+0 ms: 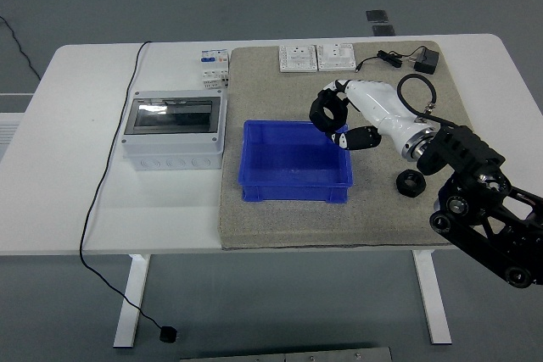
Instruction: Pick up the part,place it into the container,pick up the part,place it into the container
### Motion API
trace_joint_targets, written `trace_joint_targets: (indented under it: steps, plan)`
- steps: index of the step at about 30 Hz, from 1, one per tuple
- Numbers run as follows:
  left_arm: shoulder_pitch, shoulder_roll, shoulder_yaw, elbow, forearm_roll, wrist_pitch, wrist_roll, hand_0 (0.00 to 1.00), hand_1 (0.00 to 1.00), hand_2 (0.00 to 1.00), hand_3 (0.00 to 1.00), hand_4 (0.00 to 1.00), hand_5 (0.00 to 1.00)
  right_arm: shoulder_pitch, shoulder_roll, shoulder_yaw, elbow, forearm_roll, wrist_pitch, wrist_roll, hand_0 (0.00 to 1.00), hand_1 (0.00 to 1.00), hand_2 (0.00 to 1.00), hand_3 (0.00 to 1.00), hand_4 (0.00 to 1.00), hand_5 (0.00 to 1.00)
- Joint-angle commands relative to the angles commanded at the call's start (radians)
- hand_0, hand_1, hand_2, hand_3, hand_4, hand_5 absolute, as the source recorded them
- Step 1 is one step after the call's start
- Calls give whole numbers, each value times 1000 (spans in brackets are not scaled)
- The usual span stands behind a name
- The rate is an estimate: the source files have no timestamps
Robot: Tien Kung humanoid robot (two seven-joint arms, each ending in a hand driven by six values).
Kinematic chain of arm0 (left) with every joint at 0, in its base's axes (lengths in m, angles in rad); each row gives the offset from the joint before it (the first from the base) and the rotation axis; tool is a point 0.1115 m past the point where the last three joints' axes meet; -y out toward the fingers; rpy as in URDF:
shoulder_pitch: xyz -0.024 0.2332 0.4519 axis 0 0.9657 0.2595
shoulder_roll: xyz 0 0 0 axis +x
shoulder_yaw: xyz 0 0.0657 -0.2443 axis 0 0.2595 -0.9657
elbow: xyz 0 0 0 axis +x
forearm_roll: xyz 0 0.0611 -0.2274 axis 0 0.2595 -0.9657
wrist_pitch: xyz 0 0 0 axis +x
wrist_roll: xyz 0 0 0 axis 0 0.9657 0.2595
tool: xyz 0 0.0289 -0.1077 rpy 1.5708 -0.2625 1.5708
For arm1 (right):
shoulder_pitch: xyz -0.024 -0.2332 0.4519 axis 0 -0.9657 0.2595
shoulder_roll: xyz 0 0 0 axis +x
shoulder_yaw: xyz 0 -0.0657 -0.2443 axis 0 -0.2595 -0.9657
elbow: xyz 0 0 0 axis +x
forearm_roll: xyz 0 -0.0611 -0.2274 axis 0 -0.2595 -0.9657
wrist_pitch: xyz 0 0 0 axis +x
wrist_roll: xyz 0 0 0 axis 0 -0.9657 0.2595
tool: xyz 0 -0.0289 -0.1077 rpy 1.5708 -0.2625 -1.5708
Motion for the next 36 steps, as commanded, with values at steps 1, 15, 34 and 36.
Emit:
trace_joint_targets:
  steps: [1, 15, 34, 36]
  plan:
    - [0, 1, 0, 0, -1, 1, -1, 731, 585, 612, 686, 702, 744, 8, 5, -17, -3, -18, 10, -7, 688, 654, 631, 656, 453, 2]
    - [1, 4, 0, 0, 0, 6, -8, 731, 584, 606, 686, 703, 740, 60, 28, -132, -34, -149, 160, -88, 777, 731, 742, 670, 756, 81]
    - [2, 5, -8, 0, 10, 10, -11, 730, 579, 599, 687, 708, 734, 32, 33, -95, -41, -136, 171, -120, 812, 810, 842, 859, 871, 178]
    - [1, 5, -10, 0, 16, 10, -11, 730, 579, 599, 687, 708, 734, 2, 22, -53, -16, -111, 143, -106, 812, 810, 842, 859, 871, 178]
